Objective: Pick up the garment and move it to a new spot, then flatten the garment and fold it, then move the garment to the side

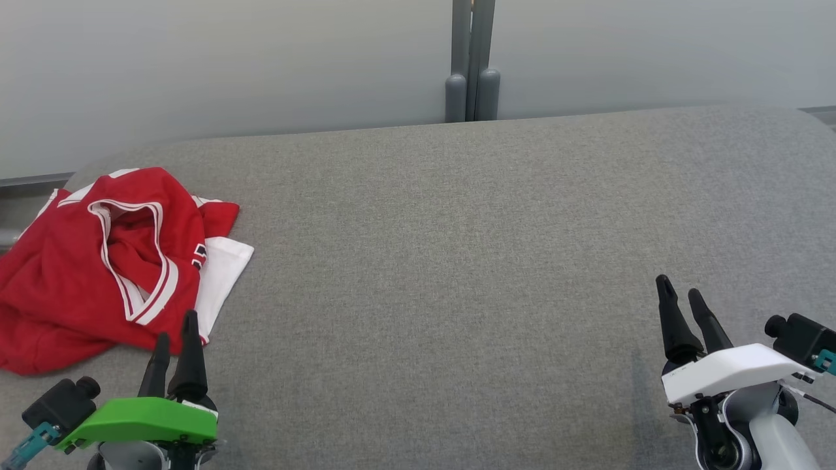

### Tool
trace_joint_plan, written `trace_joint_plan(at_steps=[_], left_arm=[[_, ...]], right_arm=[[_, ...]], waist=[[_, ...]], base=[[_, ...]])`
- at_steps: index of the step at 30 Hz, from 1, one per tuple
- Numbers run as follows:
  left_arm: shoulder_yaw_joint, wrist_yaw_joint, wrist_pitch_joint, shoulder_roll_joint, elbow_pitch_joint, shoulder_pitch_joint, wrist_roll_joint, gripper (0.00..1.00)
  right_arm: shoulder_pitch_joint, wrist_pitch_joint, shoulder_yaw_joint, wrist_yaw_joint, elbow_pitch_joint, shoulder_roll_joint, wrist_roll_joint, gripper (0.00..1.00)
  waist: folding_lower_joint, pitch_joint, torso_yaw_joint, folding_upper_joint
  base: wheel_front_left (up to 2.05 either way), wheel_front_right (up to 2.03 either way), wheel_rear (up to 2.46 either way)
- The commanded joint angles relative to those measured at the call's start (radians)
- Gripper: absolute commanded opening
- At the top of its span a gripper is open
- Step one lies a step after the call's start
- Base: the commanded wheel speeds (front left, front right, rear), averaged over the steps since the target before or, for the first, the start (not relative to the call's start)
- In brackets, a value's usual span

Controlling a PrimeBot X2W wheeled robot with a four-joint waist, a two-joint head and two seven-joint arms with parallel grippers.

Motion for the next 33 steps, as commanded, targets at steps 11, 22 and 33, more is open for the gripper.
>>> trace_joint_plan(at_steps=[11,22,33], left_arm=[[-0.005,-0.019,-0.043,0.012,0.012,-0.033,0.171,1.00],[-0.017,-0.024,-0.074,0.021,0.032,-0.039,0.284,1.00],[-0.037,-0.026,-0.100,0.032,0.042,-0.041,0.367,1.00]], right_arm=[[-0.035,-0.045,0.000,0.002,0.009,-0.021,-0.171,1.00],[-0.044,-0.075,0.008,0.002,0.023,-0.036,-0.293,1.00],[-0.045,-0.100,0.012,0.003,0.026,-0.041,-0.386,1.00]], waist=[[0.0000,0.000,-0.004,0.0000],[0.0000,-0.002,-0.014,0.0000],[0.0000,-0.001,-0.019,0.0000]], base=[[0.00,0.00,0.00],[0.00,0.00,0.00],[0.00,0.00,0.00]])
